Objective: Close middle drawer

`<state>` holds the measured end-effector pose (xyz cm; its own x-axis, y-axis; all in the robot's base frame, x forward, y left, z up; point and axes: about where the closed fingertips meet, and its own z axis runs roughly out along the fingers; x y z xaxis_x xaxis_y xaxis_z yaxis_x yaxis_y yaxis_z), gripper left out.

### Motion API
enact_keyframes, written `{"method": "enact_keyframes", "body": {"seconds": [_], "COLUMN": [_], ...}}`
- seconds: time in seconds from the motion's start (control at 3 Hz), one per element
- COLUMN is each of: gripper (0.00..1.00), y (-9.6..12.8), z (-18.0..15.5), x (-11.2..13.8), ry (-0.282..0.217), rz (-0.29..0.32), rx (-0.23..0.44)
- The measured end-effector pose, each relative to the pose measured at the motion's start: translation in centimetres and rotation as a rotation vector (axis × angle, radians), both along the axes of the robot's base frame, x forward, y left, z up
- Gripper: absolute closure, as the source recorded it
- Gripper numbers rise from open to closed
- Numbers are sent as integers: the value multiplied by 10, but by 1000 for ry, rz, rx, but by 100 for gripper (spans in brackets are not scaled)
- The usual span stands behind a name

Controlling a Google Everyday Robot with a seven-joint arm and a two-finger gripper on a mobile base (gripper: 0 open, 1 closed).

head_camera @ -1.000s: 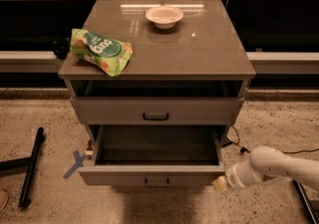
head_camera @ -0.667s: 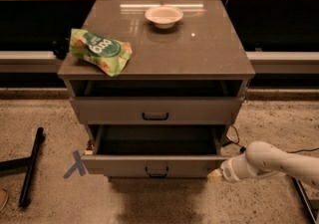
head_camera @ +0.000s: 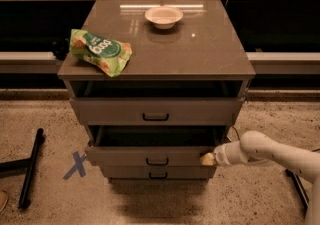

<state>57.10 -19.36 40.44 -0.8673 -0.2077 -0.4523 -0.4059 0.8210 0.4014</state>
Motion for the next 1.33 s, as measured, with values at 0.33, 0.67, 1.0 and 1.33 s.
{"method": "enact_keyframes", "body": {"seconds": [0.33, 0.67, 1.0, 1.33], "gripper": [100, 100, 100, 100], "y": [3, 8, 4, -9], "z": [1, 6, 10, 11], "x": [5, 21, 30, 21], "ry": [-6, -32, -62, -72], "rz": [-1, -21, -55, -77], "rx": [5, 36, 81, 107]}}
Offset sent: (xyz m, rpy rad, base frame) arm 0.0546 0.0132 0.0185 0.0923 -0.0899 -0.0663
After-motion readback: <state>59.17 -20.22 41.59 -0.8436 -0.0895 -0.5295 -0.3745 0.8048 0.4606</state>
